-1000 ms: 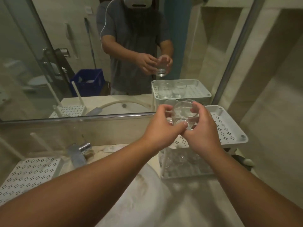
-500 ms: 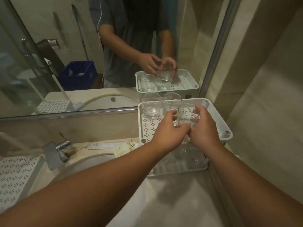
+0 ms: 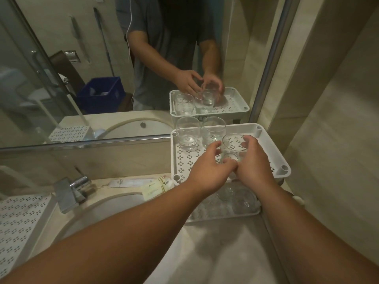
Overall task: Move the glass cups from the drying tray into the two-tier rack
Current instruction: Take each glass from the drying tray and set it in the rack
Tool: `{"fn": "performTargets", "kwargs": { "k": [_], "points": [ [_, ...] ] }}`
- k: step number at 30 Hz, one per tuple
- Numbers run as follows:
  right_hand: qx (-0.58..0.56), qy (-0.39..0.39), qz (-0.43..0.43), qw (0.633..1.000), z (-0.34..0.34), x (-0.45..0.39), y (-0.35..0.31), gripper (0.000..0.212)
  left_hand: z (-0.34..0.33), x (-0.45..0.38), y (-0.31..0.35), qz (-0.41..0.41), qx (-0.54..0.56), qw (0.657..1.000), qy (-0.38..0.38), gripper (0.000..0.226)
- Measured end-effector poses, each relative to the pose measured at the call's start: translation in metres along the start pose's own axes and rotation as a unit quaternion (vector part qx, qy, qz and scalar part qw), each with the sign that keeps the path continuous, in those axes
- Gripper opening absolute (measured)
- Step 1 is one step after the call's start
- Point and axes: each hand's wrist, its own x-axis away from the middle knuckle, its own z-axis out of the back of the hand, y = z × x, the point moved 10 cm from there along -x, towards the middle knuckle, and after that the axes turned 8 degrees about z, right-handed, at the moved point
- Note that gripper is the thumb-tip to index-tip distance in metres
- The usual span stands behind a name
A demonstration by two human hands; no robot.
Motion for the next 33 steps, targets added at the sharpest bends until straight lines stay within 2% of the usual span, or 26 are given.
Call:
{"fn": "performTargets", "kwargs": {
  "k": [5,8,12,15,17,21,25,30,33],
  "points": [
    [0.002,0.012,0.006,1.000,0.003,0.002,-0.002,0.089,0.000,0.000,-0.001,-0.004,-0.010,1.000,0.001,0.071],
    [0.007,0.028,0.020,0.999,0.007,0.005,-0.008,0.097,0.000,0.002,-0.001,-0.005,-0.015,1.000,0.000,0.079],
    [-0.004,0.052,0.033,0.998,0.011,0.009,-0.013,0.099,0.003,0.007,0.005,-0.031,-0.010,0.999,-0.003,0.081],
    [0.020,0.036,0.069,0.997,0.009,0.012,-0.023,0.096,0.012,0.013,0.012,-0.060,-0.011,0.998,0.014,0.080],
    [0.028,0.027,0.088,0.995,0.009,0.014,-0.031,0.095,0.022,0.019,0.017,-0.083,-0.017,0.996,0.025,0.077],
    [0.023,0.089,0.135,0.987,0.027,0.030,-0.057,0.081,0.047,0.042,0.024,-0.138,-0.007,0.990,0.038,0.063],
    [0.032,0.106,0.147,0.983,0.027,0.059,-0.080,0.075,0.074,0.070,0.014,-0.179,-0.030,0.980,0.085,0.052],
    [0.048,0.138,0.153,0.977,0.011,0.107,-0.103,0.069,0.094,0.100,-0.018,-0.197,-0.025,0.975,0.096,0.043],
    [0.046,0.176,0.146,0.972,0.008,0.137,-0.107,0.060,0.102,0.108,-0.044,-0.178,-0.019,0.980,0.087,0.039]
  ]
}}
